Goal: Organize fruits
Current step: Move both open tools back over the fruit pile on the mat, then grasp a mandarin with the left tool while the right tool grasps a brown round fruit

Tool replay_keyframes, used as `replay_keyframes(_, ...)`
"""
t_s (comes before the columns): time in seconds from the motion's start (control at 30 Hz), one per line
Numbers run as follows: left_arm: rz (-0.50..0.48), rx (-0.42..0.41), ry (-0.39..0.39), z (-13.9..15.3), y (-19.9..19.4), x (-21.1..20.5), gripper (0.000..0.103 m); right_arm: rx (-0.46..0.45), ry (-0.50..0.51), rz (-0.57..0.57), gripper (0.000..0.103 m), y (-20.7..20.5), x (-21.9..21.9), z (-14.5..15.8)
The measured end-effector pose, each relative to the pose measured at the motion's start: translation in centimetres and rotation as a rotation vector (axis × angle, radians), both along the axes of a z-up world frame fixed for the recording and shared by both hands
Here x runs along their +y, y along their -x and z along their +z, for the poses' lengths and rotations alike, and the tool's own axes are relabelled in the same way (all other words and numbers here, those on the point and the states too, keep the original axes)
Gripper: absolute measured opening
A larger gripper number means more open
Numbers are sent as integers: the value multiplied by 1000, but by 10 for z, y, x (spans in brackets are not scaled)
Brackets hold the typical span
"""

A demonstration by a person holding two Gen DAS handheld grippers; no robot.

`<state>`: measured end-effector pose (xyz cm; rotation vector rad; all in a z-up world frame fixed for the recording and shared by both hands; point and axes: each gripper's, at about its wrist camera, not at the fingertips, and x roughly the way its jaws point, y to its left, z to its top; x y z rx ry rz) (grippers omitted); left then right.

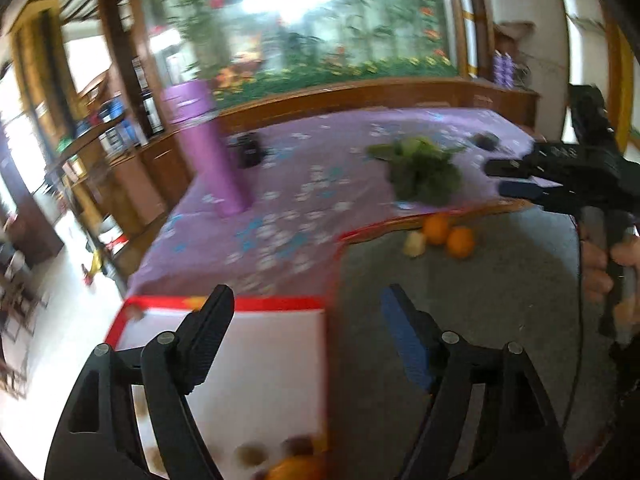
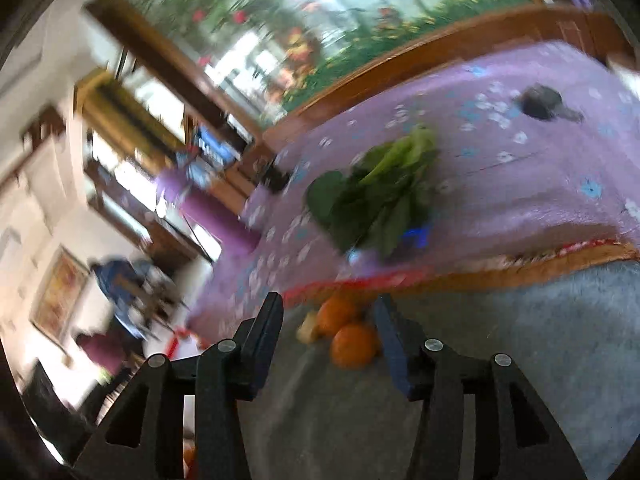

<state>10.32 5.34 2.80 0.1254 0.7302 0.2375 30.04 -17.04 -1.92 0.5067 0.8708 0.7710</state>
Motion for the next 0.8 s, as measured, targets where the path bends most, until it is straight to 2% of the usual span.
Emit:
replay_keyframes(0.03,-23,12,3,-4,-9,-9,77,2,-30,-1,50,-7,-4,-9)
replay_keyframes(0.13,-61,54,32,-19,-38,-33,77,83,-16,11,50,-20,-9,-28)
replay_keyframes(0.27,-93,90,87,-35,-67,-59,77,109,-31,5,51,-27,-15,-25)
replay_keyframes(0.4,-85,135,86,-49,-88,-71,76,167,-70,37,51,-28,-14,-29)
replay_keyframes(0.53,-95,136,88,-52,-97,-78,76,235,-73,13,51,-27,-20,-38)
replay_keyframes(0.67,-145,182,103,-59,-108,-85,76,248,-74,5,51,-27,-20,-41)
replay_keyframes(0.8,-140,216,132,-68,-119,-86,73,239,-74,0,51,-25,-21,-39)
